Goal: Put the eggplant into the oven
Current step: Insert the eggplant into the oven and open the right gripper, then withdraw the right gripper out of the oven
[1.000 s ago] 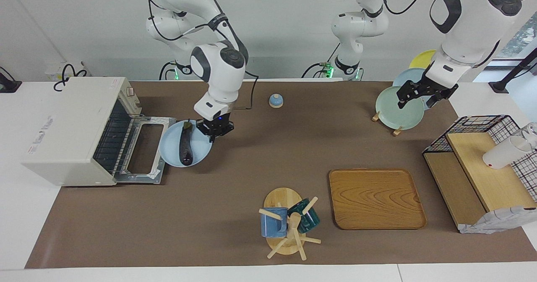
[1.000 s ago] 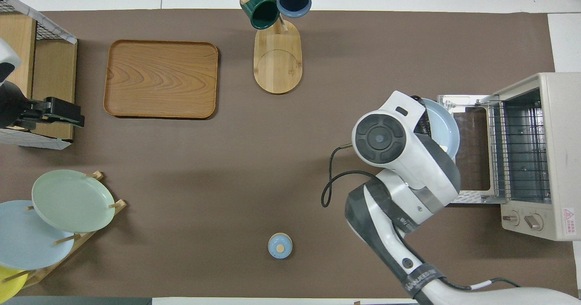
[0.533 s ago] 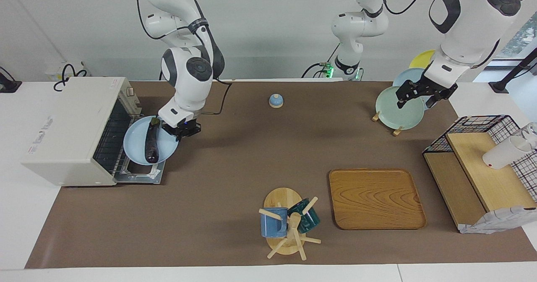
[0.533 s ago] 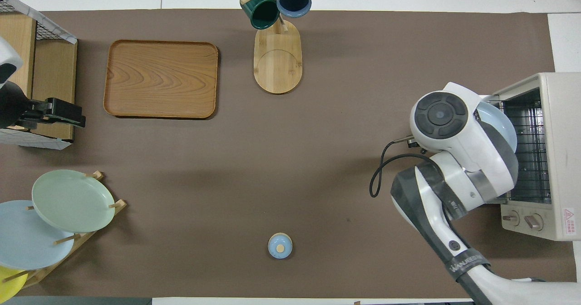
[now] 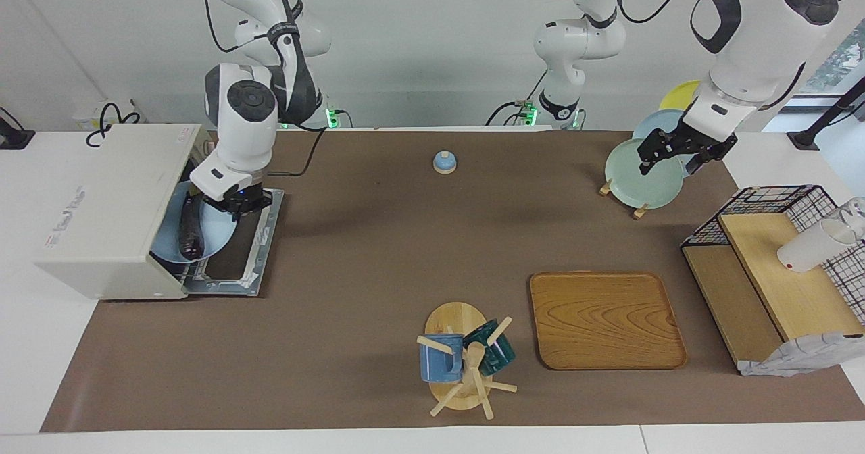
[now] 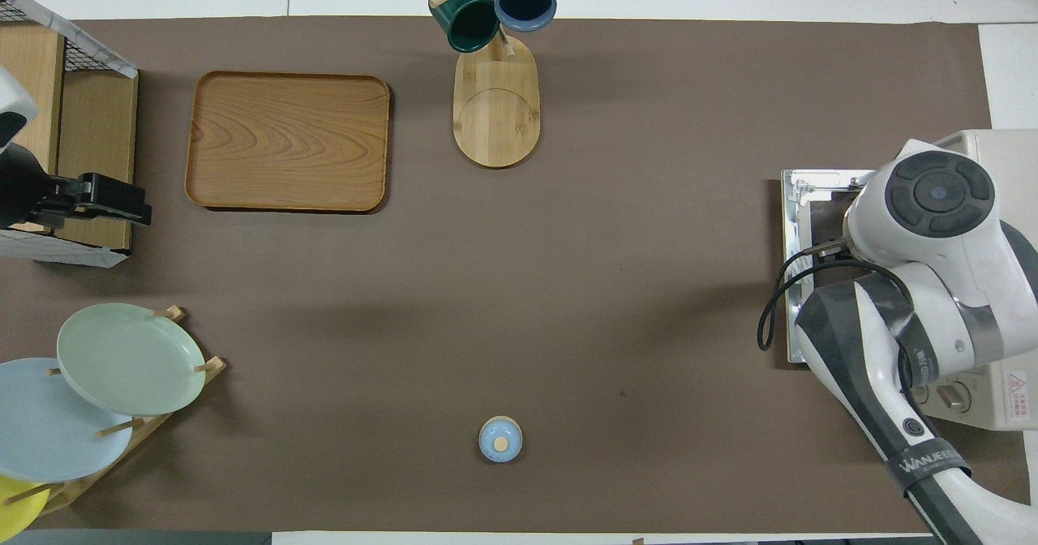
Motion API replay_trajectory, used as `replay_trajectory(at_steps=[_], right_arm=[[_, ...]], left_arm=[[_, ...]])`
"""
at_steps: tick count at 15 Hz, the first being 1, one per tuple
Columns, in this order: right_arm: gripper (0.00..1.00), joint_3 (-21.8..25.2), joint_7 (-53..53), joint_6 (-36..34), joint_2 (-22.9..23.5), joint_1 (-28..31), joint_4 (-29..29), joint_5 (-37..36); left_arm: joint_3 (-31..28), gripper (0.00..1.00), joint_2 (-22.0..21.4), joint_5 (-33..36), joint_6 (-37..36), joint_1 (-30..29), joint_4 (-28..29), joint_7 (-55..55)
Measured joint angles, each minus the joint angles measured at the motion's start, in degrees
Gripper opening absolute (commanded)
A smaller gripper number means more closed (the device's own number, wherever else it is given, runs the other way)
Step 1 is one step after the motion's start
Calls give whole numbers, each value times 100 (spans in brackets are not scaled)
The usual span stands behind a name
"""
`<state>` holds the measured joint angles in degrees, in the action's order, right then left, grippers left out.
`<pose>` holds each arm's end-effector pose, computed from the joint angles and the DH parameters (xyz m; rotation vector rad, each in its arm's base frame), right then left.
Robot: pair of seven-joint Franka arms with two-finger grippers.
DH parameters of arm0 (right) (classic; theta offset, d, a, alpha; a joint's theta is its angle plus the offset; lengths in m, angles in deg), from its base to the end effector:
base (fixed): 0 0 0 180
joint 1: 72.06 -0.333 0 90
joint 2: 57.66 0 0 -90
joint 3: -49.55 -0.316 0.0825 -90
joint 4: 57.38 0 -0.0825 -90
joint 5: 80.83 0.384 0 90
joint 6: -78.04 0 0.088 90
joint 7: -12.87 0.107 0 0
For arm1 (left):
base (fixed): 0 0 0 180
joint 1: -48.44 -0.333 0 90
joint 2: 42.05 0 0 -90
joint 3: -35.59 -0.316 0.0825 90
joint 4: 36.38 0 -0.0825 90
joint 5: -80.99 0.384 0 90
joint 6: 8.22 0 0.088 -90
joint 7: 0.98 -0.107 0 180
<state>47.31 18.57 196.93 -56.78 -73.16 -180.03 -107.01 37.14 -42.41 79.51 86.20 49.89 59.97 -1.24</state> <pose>0.5354 0.0086 0.3950 2.7328 0.2726 -0.0673 0.5552 -0.0317 0.5821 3.1152 -0.0850 -0.0436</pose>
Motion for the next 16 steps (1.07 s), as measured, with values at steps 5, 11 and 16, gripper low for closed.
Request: replay_trajectory(at_steps=[5, 11, 16], right_arm=[[0, -1, -332, 588, -65, 450, -423, 126], [73, -11, -332, 592, -182, 453, -576, 702], [54, -52, -337, 129, -202, 266, -199, 1007]], left_arm=[[-11, 100, -6, 0, 6, -28, 0, 0], [-11, 100, -6, 0, 8, -28, 0, 0], [-11, 100, -6, 0, 9, -28, 0, 0]])
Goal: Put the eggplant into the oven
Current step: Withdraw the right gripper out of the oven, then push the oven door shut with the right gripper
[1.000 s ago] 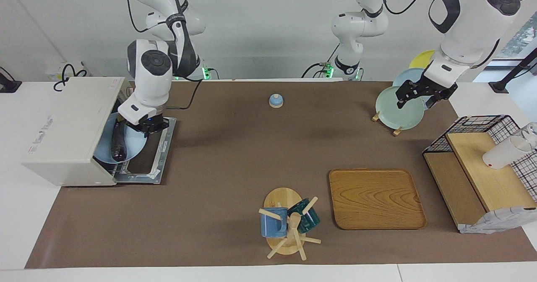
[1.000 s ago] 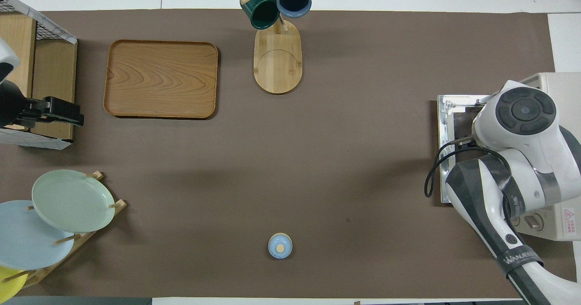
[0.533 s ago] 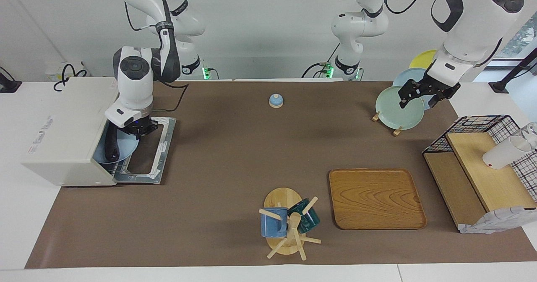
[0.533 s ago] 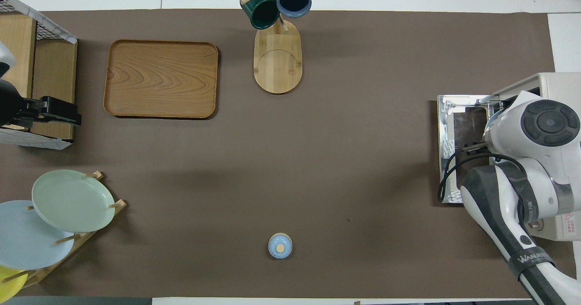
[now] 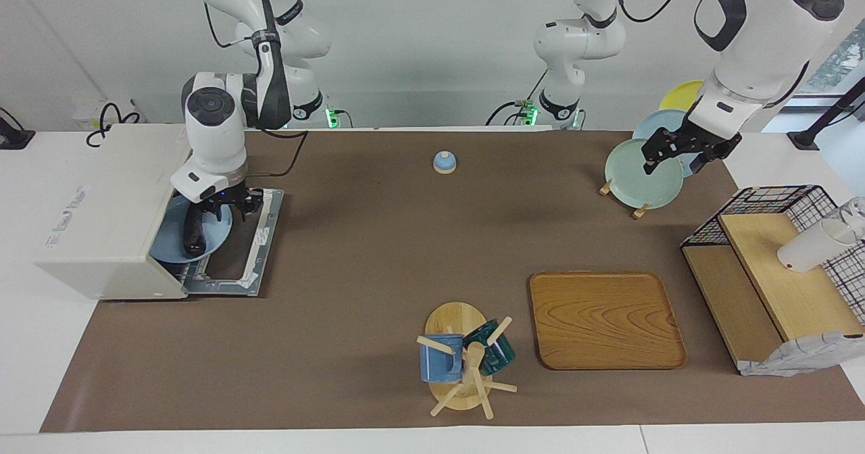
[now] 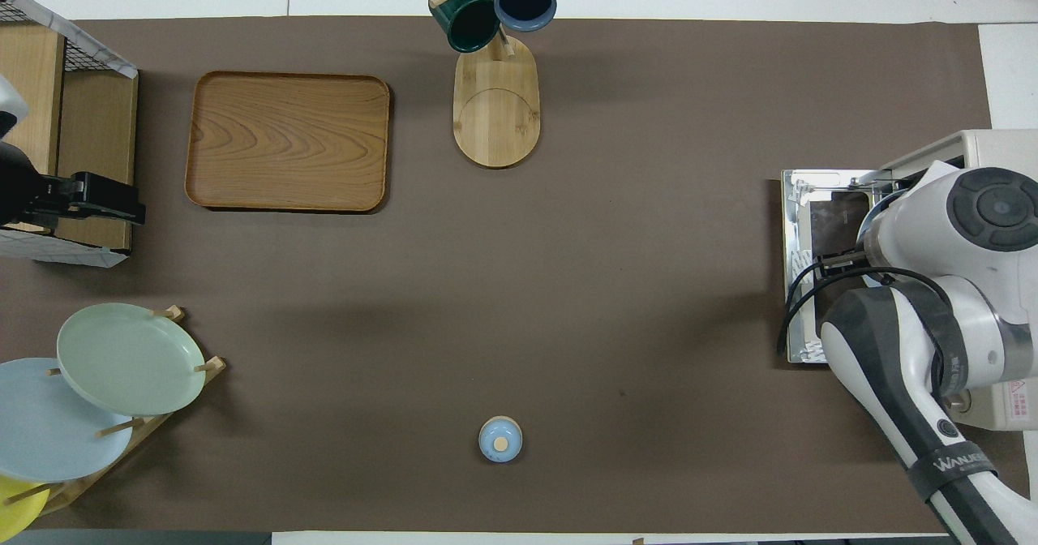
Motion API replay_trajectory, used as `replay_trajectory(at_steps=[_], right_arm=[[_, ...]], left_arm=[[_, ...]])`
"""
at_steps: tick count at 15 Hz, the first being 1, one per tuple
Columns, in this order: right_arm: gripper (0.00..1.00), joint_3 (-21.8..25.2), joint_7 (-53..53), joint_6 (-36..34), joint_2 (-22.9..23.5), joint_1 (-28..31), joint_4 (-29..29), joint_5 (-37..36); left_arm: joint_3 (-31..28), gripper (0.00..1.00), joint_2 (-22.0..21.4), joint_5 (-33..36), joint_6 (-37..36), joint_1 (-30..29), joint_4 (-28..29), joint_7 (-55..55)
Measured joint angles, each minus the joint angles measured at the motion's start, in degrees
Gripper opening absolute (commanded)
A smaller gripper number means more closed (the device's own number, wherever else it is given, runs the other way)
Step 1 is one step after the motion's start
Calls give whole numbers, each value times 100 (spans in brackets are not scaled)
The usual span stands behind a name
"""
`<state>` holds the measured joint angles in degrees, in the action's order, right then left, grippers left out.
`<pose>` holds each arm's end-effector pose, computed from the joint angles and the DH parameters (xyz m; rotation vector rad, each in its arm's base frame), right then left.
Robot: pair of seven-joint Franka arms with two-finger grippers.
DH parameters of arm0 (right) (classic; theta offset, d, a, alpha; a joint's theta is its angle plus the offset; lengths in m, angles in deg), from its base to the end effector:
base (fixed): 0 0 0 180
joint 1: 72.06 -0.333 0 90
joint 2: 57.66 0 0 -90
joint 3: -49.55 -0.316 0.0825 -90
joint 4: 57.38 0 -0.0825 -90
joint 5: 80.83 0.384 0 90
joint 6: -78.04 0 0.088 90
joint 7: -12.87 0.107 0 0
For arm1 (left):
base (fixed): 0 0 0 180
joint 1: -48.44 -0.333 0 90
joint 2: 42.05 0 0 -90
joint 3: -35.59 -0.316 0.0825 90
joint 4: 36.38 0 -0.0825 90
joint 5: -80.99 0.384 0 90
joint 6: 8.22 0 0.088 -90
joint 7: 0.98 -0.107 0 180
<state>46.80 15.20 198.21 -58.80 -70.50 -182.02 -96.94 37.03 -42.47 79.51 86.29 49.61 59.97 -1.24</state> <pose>0.5248 -0.0024 0.3971 2.8933 0.1871 -0.0734 0.5553 -0.0279 0.5829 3.1154 -0.0744 -0.0394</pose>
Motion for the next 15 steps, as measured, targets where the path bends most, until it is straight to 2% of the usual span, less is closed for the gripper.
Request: replay_trajectory(at_steps=[1, 2, 3, 9, 15], right_arm=[[28, -7, 0, -131, -1, -130, 143, 128], [9, -16, 7, -183, -1, -240, 241, 239], [0, -23, 18, -164, 1, -318, 282, 346], [0, -29, 622, 829, 424, -557, -137, 469], [0, 3, 961, 1157, 943, -492, -266, 468]], left_arm=[[0, 100, 0, 0, 0, 0, 0, 0], [0, 100, 0, 0, 0, 0, 0, 0], [0, 100, 0, 0, 1, 0, 0, 0], [0, 100, 0, 0, 2, 0, 0, 0], [0, 100, 0, 0, 2, 0, 0, 0]])
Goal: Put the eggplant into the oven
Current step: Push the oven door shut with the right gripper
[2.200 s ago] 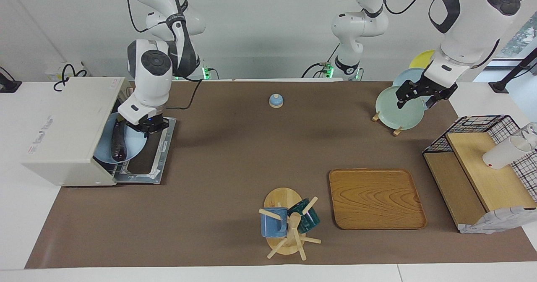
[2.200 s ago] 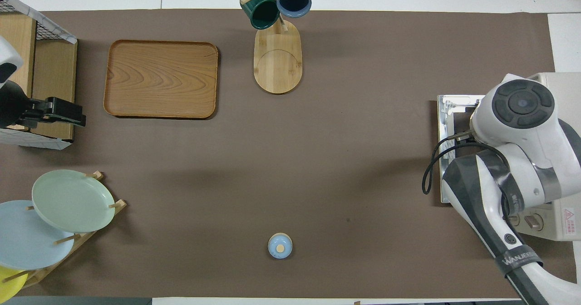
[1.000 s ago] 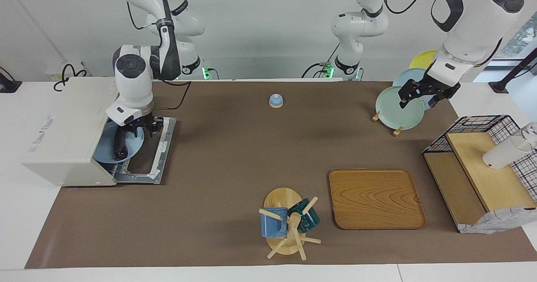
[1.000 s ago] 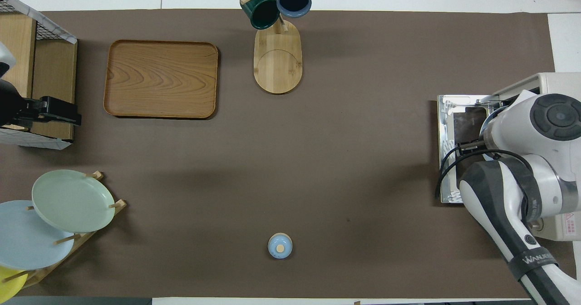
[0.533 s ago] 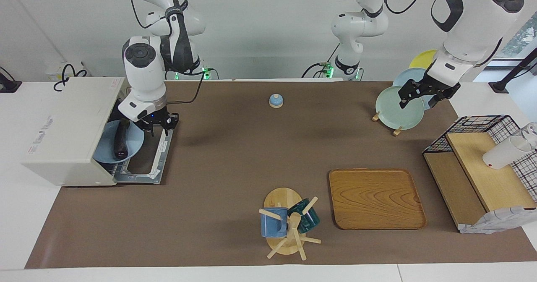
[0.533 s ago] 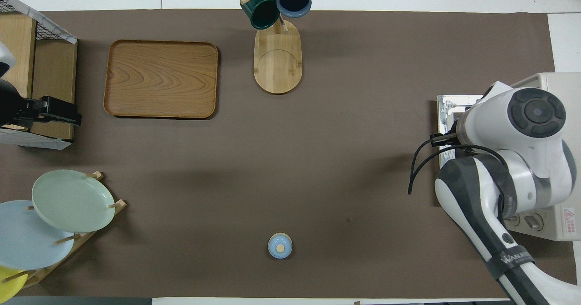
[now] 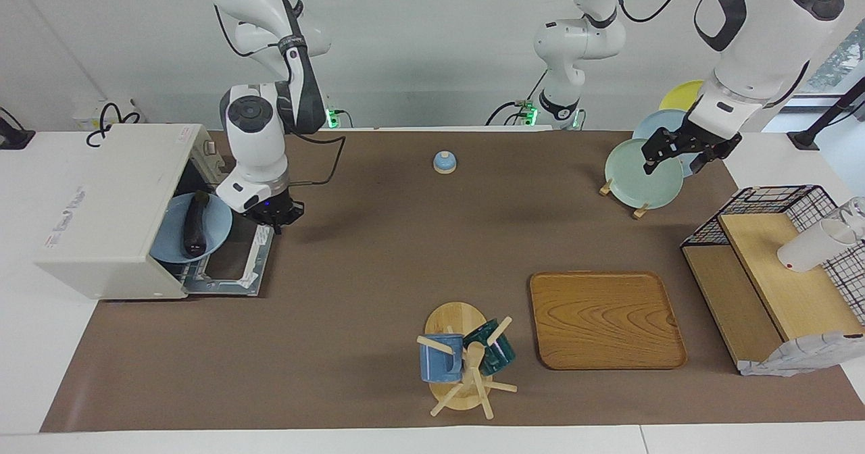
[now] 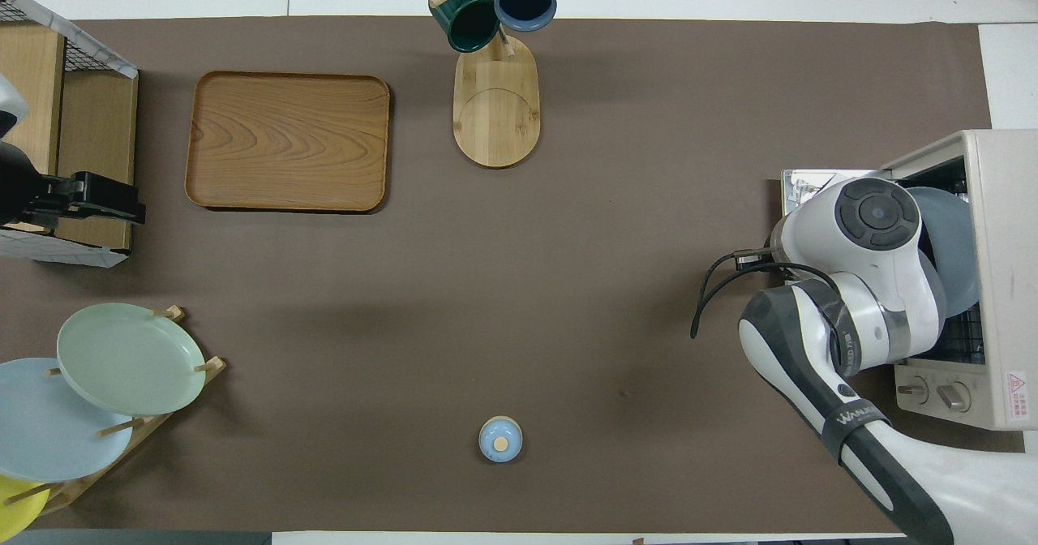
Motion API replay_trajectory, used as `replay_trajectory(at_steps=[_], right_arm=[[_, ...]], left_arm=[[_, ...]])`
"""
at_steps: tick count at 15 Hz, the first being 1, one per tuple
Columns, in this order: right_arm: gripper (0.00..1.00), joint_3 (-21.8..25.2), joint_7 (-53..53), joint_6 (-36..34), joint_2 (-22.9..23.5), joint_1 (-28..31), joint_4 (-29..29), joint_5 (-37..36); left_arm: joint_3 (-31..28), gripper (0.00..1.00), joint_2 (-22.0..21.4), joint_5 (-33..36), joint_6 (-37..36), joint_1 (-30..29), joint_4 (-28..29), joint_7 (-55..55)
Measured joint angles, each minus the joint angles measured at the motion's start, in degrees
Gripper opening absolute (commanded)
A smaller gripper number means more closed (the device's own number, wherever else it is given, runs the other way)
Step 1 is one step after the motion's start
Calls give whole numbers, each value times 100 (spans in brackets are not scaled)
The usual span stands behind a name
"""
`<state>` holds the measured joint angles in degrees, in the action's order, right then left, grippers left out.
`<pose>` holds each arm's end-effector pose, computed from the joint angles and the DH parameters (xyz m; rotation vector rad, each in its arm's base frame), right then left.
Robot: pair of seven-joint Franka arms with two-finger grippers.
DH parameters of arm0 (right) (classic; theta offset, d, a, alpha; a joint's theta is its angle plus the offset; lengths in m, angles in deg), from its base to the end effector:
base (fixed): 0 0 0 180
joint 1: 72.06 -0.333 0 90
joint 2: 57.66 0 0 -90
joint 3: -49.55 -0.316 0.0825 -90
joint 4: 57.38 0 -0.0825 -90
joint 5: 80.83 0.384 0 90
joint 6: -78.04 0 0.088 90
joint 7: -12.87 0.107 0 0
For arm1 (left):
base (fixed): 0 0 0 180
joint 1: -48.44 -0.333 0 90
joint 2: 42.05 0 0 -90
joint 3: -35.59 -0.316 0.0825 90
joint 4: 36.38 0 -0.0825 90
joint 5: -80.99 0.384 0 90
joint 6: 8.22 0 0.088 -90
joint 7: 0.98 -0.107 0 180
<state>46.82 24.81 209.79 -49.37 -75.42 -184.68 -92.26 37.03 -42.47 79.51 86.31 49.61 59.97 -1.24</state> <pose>0.5332 0.0526 0.3049 2.9944 0.0534 -0.0657 0.5553 -0.0279 0.5829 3.1154 -0.0744 -0.0389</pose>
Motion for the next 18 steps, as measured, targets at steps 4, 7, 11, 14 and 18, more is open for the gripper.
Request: replay_trajectory(at_steps=[4, 7, 11, 14, 18], right_arm=[[0, 21, -1, 1, 81, 9, -10, -336], [0, 7, 1, 1, 83, 14, -19, -721], [0, -57, 1, -39, 84, 10, -19, -1003], [0, -140, -441, -626, 78, 6, 325, -1038], [0, -173, -1668, -1477, -183, 366, 1098, -600]], left_arm=[[0, 100, 0, 0, 1, 0, 0, 0], [0, 100, 0, 0, 1, 0, 0, 0], [0, 100, 0, 0, 1, 0, 0, 0], [0, 100, 0, 0, 1, 0, 0, 0], [0, 100, 0, 0, 1, 0, 0, 0]])
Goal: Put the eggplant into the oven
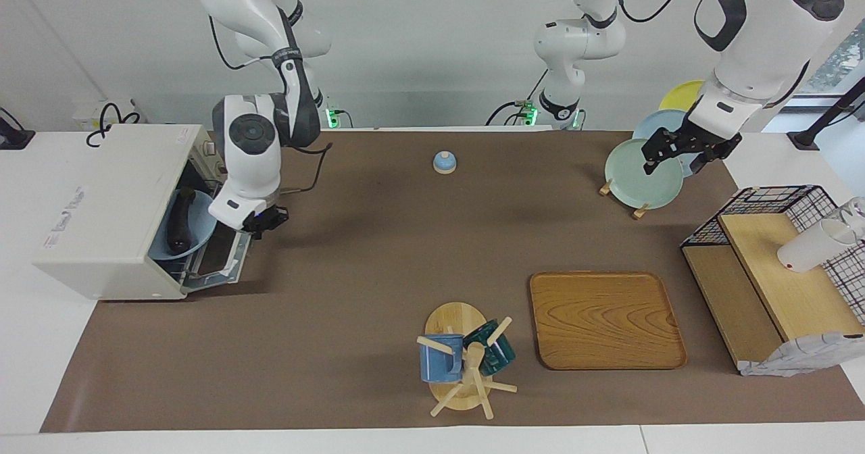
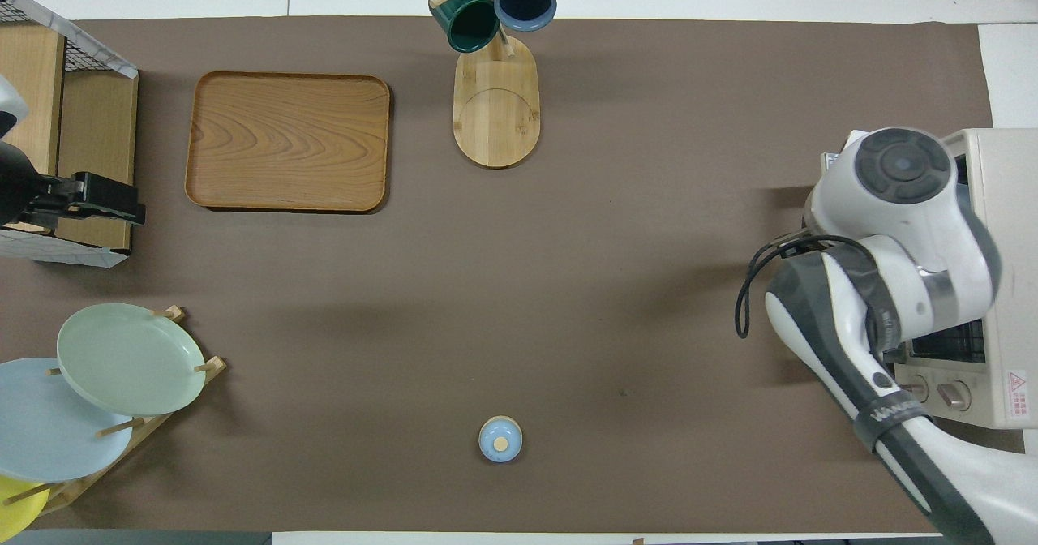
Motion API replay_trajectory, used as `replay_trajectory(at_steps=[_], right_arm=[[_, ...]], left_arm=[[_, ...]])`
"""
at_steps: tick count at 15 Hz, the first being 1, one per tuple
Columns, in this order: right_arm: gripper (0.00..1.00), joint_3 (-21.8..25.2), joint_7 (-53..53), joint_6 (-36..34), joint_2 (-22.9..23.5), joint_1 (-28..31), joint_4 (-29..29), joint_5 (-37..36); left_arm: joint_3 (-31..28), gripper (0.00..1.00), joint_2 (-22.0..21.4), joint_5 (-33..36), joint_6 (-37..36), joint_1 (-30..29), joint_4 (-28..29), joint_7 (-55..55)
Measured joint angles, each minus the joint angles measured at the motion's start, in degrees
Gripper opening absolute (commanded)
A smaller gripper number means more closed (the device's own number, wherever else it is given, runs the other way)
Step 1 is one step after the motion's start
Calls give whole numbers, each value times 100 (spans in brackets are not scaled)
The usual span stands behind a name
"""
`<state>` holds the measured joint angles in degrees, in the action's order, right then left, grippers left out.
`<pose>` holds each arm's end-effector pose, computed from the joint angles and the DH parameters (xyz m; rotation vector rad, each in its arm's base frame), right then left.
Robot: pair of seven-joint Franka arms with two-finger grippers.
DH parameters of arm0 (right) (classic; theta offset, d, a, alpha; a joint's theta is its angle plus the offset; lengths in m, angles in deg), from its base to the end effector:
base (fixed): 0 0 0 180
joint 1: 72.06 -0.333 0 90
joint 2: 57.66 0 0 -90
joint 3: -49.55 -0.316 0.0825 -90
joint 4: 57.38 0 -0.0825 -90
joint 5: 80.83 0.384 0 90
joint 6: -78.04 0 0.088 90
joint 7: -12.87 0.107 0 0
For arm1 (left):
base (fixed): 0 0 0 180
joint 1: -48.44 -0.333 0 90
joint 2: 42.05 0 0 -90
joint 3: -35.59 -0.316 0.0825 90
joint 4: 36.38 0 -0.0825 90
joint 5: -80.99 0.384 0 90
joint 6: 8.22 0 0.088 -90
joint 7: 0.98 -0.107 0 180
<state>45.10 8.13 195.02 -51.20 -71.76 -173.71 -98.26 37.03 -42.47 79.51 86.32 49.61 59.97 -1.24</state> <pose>0.5629 0.0235 0.3859 2.8495 0.4418 -0.1464 0.5553 -0.0279 0.5829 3.1154 -0.0744 -0.0386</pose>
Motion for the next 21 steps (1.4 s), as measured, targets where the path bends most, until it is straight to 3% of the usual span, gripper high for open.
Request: replay_trajectory(at_steps=[4, 7, 10, 11, 13, 14, 21], right_arm=[[0, 75, -1025, -545, -454, 698, 383, 247], [0, 202, -1294, -788, -458, 947, 655, 248], [0, 132, -1257, -2020, -287, 813, 1810, 591], [13, 107, -1209, -2461, -232, 738, 2298, 696], [57, 88, -1139, -2961, -136, 626, 2920, 809], [100, 88, -1135, -3056, -96, 603, 3029, 820], [100, 76, -579, -3305, 80, 561, 3109, 1064]], left_arm=[[0, 100, 0, 0, 0, 0, 0, 0], [0, 100, 0, 0, 0, 0, 0, 0], [0, 100, 0, 0, 0, 0, 0, 0], [0, 100, 0, 0, 0, 0, 0, 0], [0, 100, 0, 0, 0, 0, 0, 0], [0, 100, 0, 0, 0, 0, 0, 0], [0, 100, 0, 0, 0, 0, 0, 0]])
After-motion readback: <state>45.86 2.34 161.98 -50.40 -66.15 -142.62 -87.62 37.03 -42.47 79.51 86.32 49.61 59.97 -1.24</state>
